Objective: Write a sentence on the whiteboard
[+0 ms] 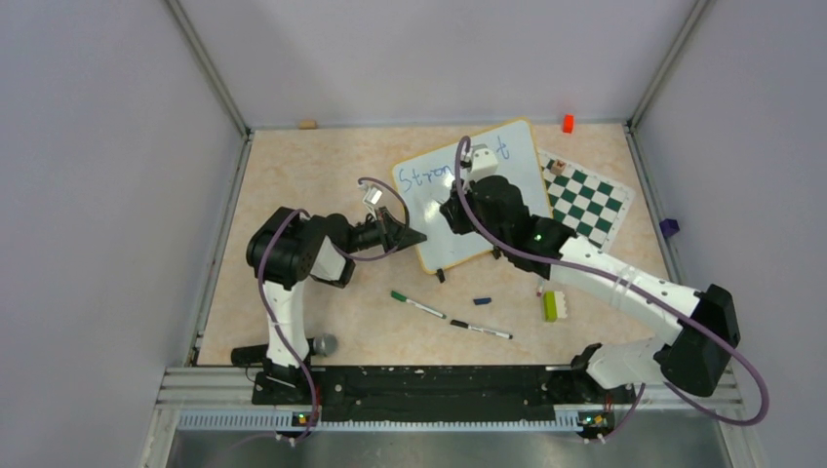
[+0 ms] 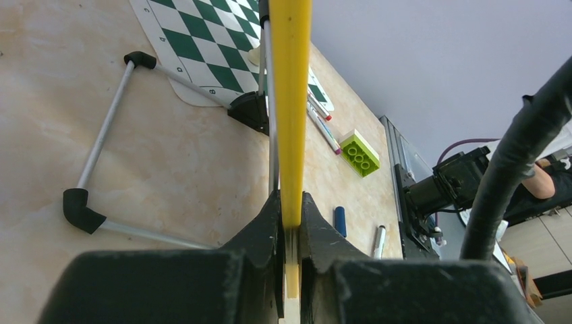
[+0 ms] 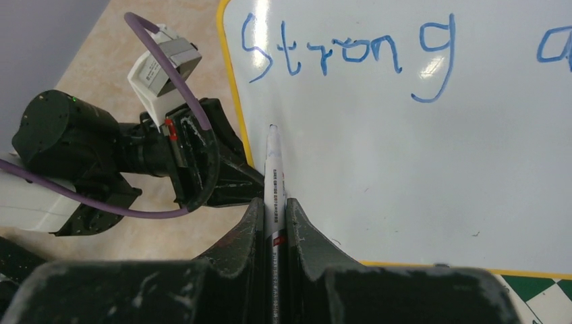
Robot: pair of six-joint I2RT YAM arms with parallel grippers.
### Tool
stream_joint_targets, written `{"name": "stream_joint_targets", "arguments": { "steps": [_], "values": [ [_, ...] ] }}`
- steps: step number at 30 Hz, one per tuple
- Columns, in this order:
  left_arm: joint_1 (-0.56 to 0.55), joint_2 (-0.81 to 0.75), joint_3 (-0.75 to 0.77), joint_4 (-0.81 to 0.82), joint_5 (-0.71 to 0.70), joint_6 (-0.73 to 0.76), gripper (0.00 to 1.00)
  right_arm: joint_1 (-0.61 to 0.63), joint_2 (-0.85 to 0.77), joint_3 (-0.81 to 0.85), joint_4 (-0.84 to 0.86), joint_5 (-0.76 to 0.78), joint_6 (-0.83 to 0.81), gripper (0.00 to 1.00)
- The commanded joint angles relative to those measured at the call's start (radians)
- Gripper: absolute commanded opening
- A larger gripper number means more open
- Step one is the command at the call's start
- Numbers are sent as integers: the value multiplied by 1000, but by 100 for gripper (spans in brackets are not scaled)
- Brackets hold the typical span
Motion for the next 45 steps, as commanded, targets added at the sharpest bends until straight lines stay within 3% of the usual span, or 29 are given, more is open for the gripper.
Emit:
{"name": "stream_joint_targets", "arguments": {
  "steps": [1,7,14,26,45],
  "values": [
    [-24,26,10,44,40,-1,0,15,51,57,64,-22,-19,0],
    [-21,15,7,44,43,-2,0,19,130,100,58,-43,-7,0],
    [-30,19,1,44,42,28,0,69,227,201,-24,50,-1,0],
    [-36,12,0,44,53,66,0,73,271,238,-90,127,17,0],
    [-44,8,2,44,66,90,0,73,309,352,-308,118,31,0]
  ]
}}
